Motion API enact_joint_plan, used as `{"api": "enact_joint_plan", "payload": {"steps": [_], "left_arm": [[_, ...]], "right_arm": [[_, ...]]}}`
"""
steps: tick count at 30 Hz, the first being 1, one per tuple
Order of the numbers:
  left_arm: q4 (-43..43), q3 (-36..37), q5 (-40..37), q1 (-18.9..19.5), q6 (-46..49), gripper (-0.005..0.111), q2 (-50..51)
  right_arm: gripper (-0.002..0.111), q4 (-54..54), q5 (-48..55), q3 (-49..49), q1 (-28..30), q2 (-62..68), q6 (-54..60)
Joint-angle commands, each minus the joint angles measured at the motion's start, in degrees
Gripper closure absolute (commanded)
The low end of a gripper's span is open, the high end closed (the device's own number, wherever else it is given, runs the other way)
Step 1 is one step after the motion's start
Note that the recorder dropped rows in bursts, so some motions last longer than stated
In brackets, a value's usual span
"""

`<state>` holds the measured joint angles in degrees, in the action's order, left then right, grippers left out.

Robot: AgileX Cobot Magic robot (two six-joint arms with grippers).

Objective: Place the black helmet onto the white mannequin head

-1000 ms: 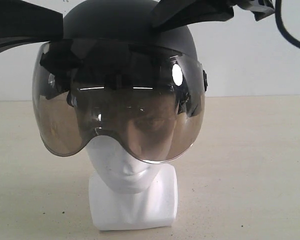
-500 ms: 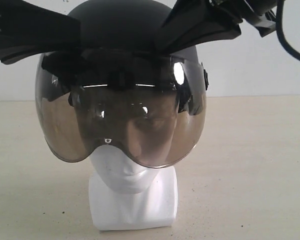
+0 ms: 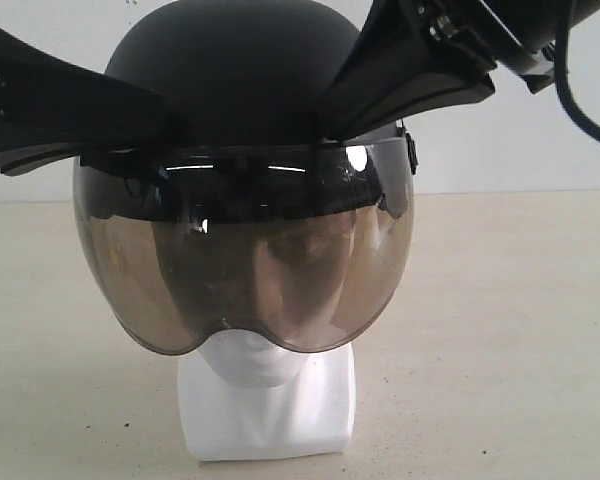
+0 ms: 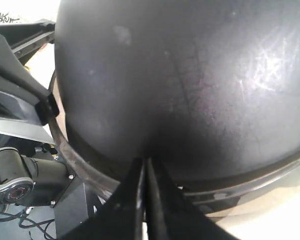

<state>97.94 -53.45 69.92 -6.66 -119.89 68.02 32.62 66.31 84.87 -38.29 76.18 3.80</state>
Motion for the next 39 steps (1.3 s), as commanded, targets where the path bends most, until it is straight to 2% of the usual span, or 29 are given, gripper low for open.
{"api": "enact_joint_plan", "payload": {"steps": [1, 8, 16, 25, 30, 39], "left_arm": [[2.0, 0.8, 0.0, -0.2, -0.3, 0.102, -0.6], [1.8, 0.8, 0.0, -0.2, -0.3, 0.102, -4.3], [2.0, 0.8, 0.0, -0.2, -0.3, 0.102, -6.9], [-1.0, 0.7, 0.0, -0.2, -0.3, 0.102, -11.6], [1.9, 0.8, 0.0, -0.2, -0.3, 0.102, -15.3], [2.0, 0.8, 0.0, -0.2, -0.3, 0.102, -18.5]], "right_arm": [[0.108, -1.5, 0.6, -0.2, -0.2, 0.4, -0.1], [0.108, -3.1, 0.0, -0.2, -0.2, -1.3, -0.4], [0.108, -11.0, -1.3, -0.2, -0.2, -8.3, -5.9], [0.108, -17.9, -0.9, -0.2, -0.2, -14.5, -6.5], [0.108, -18.2, 2.2, -0.2, -0.2, -16.4, -6.3], [0.108, -17.9, 2.8, -0.2, -0.2, -17.7, -6.3]]}}
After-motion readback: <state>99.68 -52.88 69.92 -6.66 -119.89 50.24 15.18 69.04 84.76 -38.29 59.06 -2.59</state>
